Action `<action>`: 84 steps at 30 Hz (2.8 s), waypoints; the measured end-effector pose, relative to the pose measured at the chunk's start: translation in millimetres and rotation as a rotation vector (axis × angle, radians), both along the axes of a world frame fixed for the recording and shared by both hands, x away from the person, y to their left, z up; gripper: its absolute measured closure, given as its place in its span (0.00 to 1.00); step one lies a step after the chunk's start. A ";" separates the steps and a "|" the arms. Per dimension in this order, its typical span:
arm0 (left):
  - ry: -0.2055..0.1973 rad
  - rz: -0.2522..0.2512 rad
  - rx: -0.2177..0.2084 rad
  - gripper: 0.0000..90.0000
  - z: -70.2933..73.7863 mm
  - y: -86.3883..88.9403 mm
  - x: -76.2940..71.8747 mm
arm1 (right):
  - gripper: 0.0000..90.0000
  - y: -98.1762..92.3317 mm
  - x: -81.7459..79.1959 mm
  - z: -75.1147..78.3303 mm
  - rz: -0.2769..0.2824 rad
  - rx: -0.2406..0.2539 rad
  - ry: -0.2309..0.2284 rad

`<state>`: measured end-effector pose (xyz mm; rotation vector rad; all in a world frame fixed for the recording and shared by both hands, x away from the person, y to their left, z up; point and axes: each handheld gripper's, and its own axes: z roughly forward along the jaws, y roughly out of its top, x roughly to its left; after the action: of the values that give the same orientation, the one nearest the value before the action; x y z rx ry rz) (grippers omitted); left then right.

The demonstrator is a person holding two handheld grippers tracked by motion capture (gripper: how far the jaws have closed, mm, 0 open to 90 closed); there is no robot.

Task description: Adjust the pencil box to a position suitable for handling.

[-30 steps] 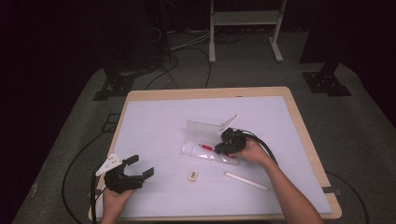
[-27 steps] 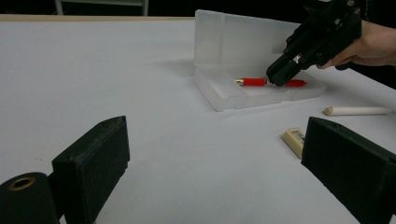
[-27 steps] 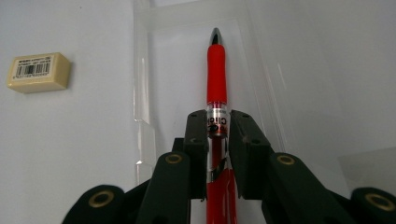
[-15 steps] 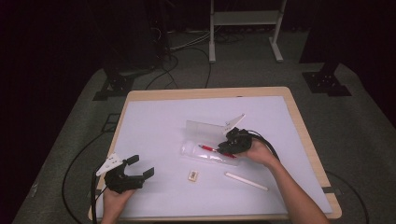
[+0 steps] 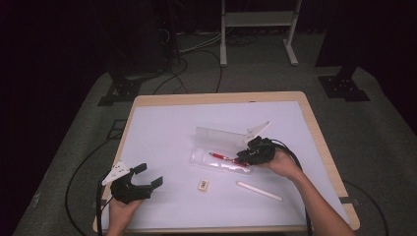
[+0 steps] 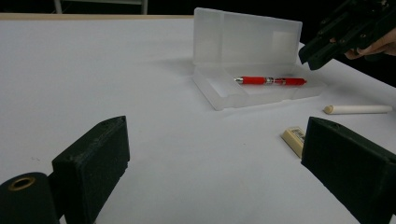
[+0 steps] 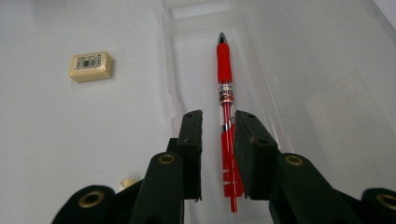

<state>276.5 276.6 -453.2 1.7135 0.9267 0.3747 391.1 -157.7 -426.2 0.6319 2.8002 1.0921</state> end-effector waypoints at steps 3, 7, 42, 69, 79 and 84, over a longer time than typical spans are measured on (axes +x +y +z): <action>-0.001 0.001 -0.001 0.08 0.0 -0.2 -0.1 | 0.78 -4.0 -5.5 2.8 -0.002 0.010 0.000; 0.001 0.001 0.000 0.08 -0.2 -0.8 0.1 | 0.76 -10.4 -12.1 4.3 -0.007 0.021 -0.005; 0.004 -0.003 0.015 0.08 -0.5 -2.5 0.4 | 0.57 -46.8 -53.5 -2.6 -0.052 0.044 -0.001; 0.003 -0.001 0.013 0.08 -0.4 -2.5 0.1 | 0.66 -52.3 -78.9 -16.4 -0.028 0.011 0.010; 0.004 -0.001 0.013 0.08 -0.4 -2.5 0.2 | 0.69 -55.4 -81.2 -23.8 -0.032 -0.001 0.022; 0.004 -0.002 0.014 0.08 -0.5 -2.6 0.3 | 0.71 -57.2 -82.3 -28.1 -0.033 0.001 0.023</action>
<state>276.9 274.0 -453.7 1.7280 0.9276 0.3769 308.7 -214.9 -454.3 0.6927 2.7975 1.0875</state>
